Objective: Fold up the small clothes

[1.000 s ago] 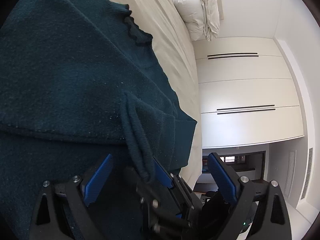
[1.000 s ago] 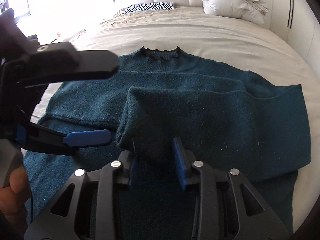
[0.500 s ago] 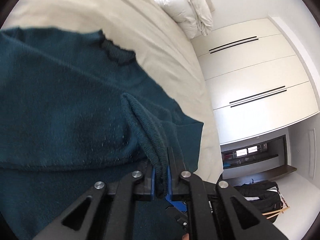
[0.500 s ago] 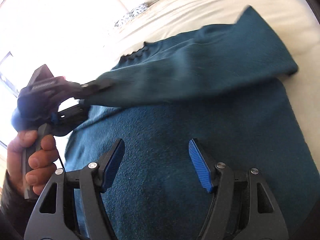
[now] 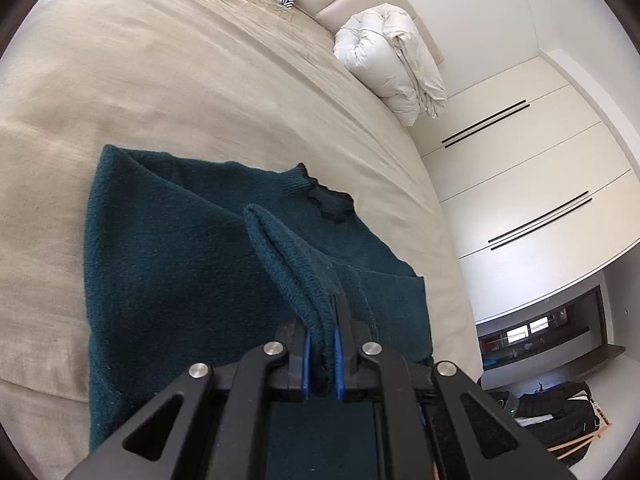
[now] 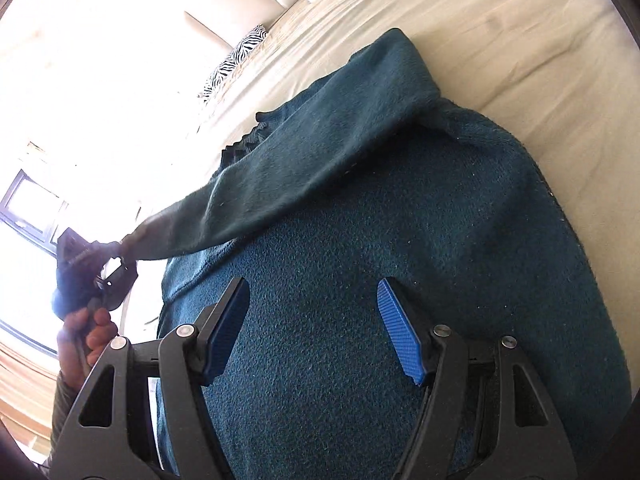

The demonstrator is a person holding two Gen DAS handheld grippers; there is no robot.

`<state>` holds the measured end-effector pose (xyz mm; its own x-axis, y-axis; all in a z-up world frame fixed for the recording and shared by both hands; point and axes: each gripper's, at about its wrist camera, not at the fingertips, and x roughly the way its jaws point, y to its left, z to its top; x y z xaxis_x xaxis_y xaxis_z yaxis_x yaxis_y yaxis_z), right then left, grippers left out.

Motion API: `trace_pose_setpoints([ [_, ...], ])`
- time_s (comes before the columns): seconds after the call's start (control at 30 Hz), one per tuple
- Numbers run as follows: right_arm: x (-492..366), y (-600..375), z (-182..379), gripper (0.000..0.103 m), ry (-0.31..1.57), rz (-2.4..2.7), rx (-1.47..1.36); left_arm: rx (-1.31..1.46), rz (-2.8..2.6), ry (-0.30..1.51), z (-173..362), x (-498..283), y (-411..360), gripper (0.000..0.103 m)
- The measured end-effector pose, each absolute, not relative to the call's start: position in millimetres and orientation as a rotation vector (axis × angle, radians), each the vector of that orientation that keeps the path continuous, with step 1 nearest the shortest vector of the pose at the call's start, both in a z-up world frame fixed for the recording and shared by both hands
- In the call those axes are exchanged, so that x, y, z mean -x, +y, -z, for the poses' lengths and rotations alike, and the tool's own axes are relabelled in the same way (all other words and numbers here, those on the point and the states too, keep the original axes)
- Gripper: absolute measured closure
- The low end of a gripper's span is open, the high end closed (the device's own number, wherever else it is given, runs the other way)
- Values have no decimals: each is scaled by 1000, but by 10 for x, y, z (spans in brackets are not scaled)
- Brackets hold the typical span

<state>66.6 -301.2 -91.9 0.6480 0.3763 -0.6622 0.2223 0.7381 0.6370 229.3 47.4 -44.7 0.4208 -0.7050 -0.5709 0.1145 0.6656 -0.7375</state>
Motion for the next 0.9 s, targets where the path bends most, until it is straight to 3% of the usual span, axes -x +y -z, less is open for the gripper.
trace_pose_setpoints([
  [0.4,-573,-3497,742,37,843,-119,-927,663,532,1115,905,-2390,476,93],
  [0.57,-801,-3779,969,37,885,-115,-1064,671,535,1102,918,-2388,426,93],
  [0.9,-797,-4279,953,38,685,-35,-1220,672,556,1084,925,-2382,424,93],
])
